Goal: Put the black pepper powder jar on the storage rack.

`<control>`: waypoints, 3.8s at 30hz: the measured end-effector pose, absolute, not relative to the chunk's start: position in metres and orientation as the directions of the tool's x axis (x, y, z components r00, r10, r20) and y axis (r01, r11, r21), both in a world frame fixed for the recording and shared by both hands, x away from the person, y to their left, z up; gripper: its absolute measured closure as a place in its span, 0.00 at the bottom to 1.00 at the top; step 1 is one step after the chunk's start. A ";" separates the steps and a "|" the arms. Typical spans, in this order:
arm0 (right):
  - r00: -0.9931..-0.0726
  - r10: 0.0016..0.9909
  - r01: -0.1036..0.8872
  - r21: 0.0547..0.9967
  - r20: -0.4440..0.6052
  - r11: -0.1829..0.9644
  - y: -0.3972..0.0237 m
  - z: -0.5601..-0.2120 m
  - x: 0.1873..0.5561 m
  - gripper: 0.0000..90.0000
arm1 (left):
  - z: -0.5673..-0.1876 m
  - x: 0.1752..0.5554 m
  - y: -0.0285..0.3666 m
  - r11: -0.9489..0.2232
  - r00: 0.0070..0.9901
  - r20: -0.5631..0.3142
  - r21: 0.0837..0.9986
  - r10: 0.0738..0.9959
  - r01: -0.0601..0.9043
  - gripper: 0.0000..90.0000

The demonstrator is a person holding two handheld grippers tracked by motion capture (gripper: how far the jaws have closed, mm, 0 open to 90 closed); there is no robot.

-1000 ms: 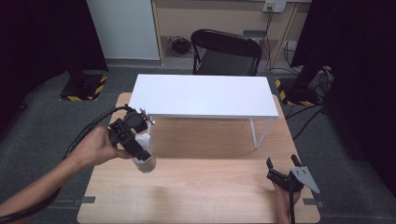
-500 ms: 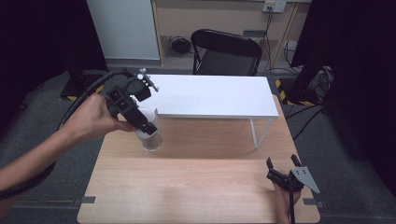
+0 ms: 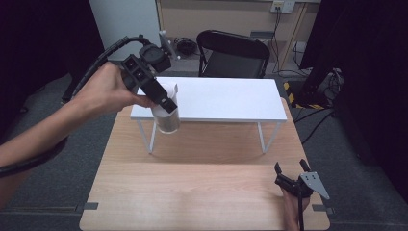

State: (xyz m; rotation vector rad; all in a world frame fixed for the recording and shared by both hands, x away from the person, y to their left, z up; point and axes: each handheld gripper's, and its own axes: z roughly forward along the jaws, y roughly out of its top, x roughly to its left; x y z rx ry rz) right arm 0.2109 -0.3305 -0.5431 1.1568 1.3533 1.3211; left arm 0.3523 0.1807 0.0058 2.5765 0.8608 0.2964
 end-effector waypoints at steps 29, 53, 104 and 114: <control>-0.169 0.986 0.033 0.999 0.007 -0.002 -0.331 -0.543 0.212 0.01 | -0.006 0.441 0.172 -0.619 0.675 0.091 0.503 0.733 0.604 0.34; -0.171 0.985 0.033 0.999 0.009 -0.003 -0.331 -0.543 0.211 0.01 | -0.049 0.496 0.201 -0.521 0.575 0.038 0.477 0.817 0.708 0.34; -0.174 0.985 0.031 0.999 0.015 -0.009 -0.332 -0.544 0.212 0.01 | -0.069 0.513 0.224 -0.443 0.527 -0.033 0.496 0.850 0.746 0.13; -0.178 0.984 0.031 0.999 0.015 -0.009 -0.332 -0.544 0.212 0.01 | -0.052 0.492 0.232 -0.439 0.532 -0.030 0.529 0.846 0.727 0.13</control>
